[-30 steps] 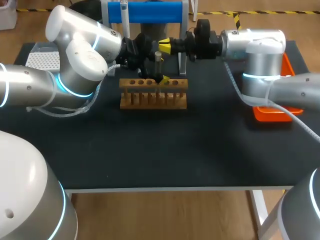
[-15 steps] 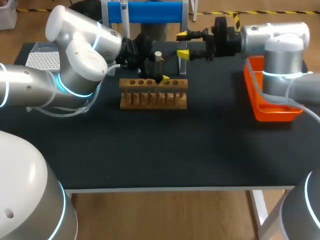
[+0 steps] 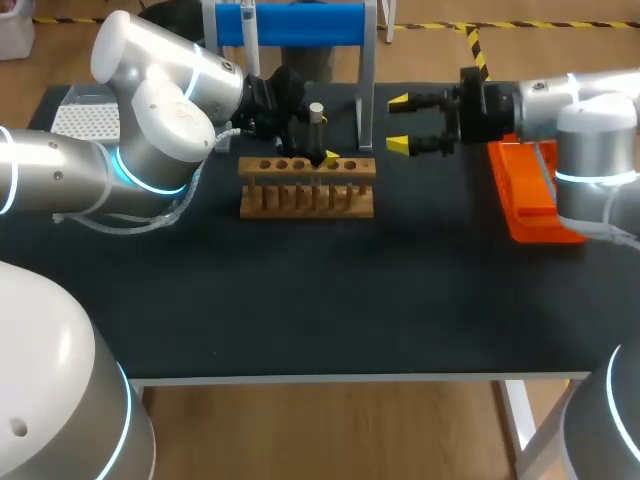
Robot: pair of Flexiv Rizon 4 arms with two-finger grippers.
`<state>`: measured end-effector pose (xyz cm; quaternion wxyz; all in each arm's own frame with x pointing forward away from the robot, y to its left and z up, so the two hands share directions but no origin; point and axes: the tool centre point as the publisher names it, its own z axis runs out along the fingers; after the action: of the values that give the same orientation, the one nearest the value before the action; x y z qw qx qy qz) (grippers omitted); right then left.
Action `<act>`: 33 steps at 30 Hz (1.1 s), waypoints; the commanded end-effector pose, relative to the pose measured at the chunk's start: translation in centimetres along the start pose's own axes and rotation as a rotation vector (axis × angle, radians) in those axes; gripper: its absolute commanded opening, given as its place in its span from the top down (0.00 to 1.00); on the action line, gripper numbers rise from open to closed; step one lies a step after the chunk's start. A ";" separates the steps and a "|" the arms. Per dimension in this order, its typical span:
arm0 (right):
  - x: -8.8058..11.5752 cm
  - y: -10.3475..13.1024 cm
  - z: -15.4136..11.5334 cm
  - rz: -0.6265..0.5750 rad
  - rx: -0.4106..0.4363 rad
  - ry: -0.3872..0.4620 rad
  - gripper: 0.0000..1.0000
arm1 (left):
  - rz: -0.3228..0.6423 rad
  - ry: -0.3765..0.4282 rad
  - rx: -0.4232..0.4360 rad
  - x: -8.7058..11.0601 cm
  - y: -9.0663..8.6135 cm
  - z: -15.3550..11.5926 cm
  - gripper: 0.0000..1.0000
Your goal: Invert the test tube, pick up the pipette, mount the tip to pipette, aspirate from beaker and dispense into the tube, eject the tip, return the pipette, and cap with the stopper.
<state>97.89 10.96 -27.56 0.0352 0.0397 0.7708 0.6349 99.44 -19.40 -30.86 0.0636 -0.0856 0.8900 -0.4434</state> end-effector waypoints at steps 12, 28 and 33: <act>0.2 -0.5 -0.1 0.003 0.002 -0.013 0.00 | -0.009 -0.022 -0.001 0.2 0.6 -1.1 0.00; 0.2 -0.5 -0.1 0.003 0.002 -0.013 0.00 | -0.039 -0.126 -0.083 0.1 2.6 -5.8 0.00; 0.2 -0.5 -0.1 0.003 0.002 -0.013 0.00 | -0.048 -0.160 -0.103 -1.1 3.4 -7.8 0.00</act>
<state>97.72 10.87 -28.09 0.0396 0.0449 0.7706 0.6345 99.11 -12.36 -29.77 0.1230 -0.1445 0.8986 -0.3956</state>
